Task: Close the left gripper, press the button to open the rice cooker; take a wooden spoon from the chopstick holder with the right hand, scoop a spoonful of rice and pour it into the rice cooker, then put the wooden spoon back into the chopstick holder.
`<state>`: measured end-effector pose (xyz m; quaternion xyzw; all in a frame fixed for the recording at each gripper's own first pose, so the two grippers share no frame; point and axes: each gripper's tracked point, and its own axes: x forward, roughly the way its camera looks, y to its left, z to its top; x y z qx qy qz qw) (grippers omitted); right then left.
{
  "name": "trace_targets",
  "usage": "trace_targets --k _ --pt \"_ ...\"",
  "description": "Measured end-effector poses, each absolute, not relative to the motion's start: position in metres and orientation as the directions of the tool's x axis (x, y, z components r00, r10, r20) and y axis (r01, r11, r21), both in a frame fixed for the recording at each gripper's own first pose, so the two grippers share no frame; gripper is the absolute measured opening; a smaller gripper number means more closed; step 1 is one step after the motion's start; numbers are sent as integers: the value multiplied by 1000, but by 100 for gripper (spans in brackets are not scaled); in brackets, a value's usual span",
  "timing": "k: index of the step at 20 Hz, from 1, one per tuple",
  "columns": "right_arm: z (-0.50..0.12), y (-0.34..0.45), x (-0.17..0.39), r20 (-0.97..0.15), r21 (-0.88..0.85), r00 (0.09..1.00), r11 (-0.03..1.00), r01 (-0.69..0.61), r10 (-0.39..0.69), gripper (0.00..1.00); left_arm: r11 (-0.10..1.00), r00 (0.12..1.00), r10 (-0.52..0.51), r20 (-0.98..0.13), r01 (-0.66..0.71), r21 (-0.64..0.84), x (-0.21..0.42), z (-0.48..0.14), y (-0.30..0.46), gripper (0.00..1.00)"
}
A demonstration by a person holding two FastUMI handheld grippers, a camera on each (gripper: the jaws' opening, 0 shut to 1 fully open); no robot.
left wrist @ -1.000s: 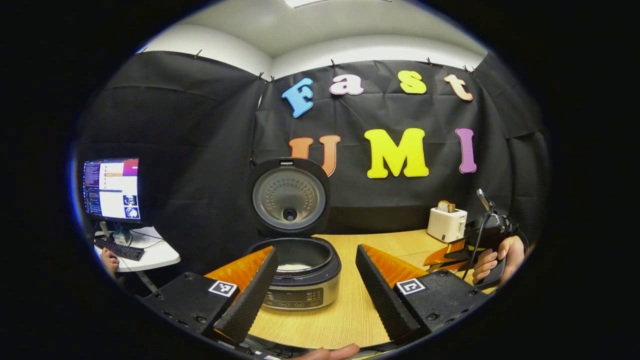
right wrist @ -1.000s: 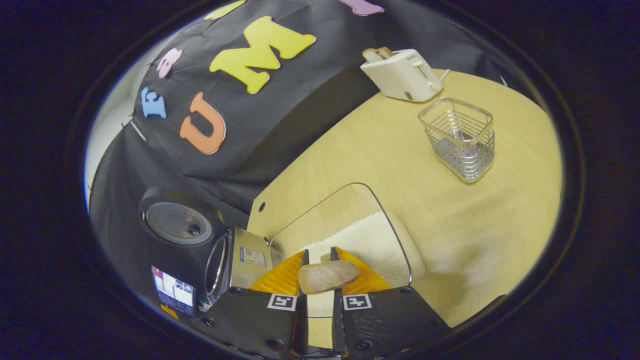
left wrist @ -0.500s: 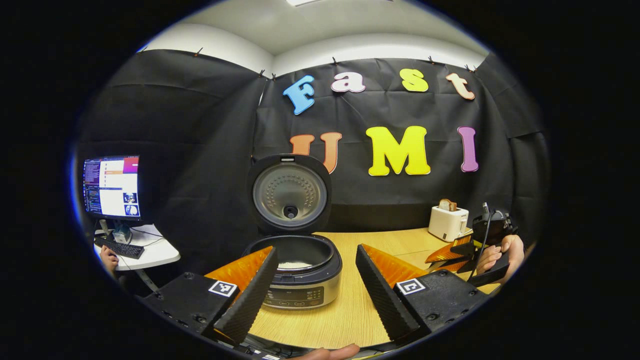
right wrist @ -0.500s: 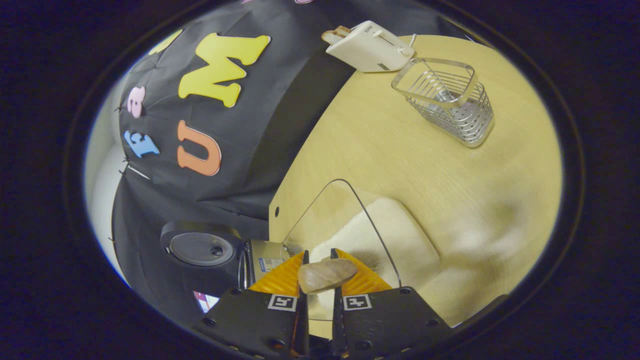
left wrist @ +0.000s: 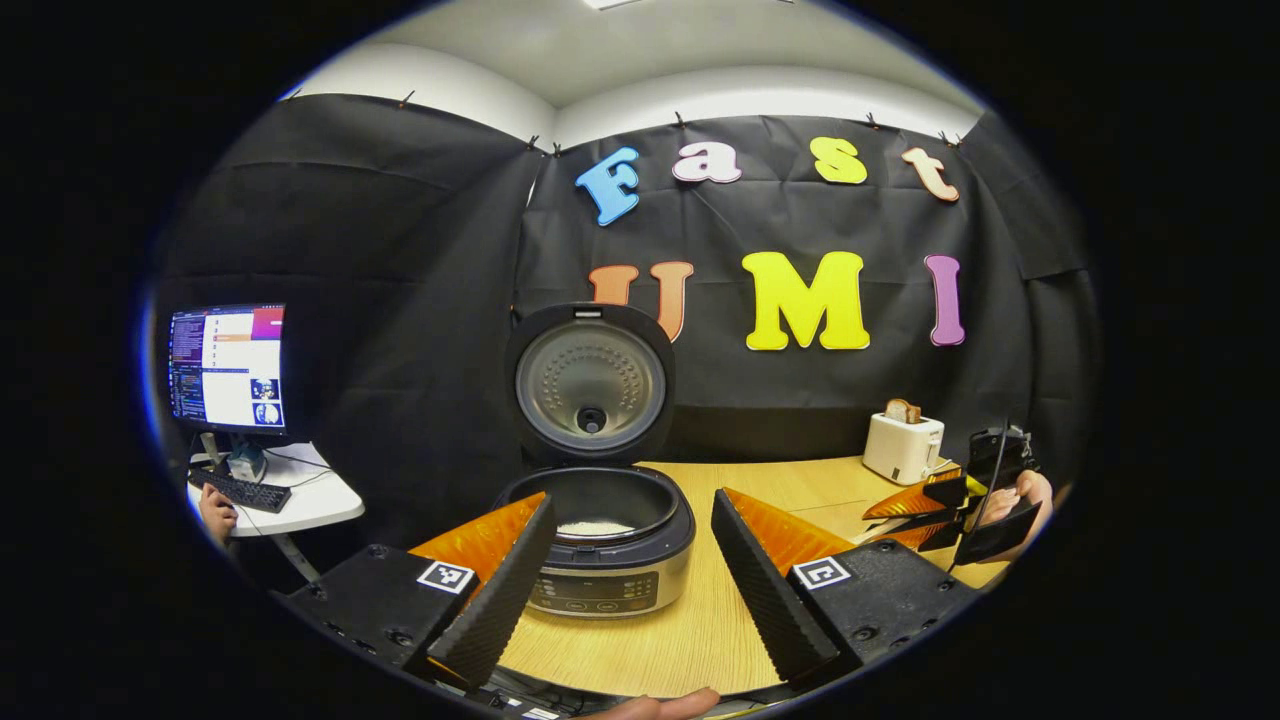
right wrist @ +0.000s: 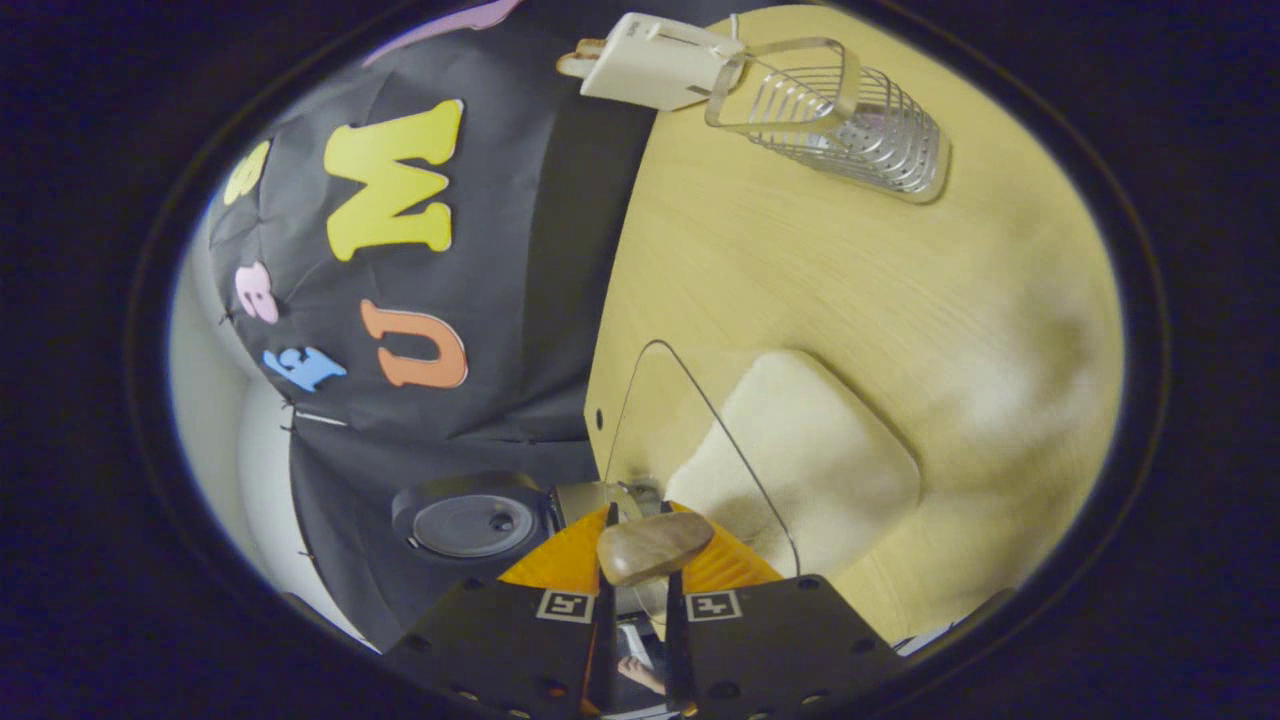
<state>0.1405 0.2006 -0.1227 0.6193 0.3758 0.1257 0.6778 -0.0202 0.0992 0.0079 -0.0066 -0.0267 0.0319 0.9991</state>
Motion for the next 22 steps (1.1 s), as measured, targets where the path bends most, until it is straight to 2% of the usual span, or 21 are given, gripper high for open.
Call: trace_targets --k 6,10,12,19,22 --pt "-114 179 141 -278 949 750 48 313 600 19 997 996 71 45 -70 -18 -18 6 101 100" --pt "-97 161 147 -127 954 792 -146 262 597 17 998 996 67 54 -66 -11 -21 9 99 100" --pt "-91 162 146 -82 947 796 -201 249 600 18 998 996 68 58 -68 -8 -22 9 100 99" --pt "-58 194 138 -62 962 765 -165 216 641 18 996 994 92 66 -93 8 -31 11 122 99" --pt "-39 223 137 -76 974 751 -112 196 656 18 997 995 82 65 -82 8 -36 9 133 99"
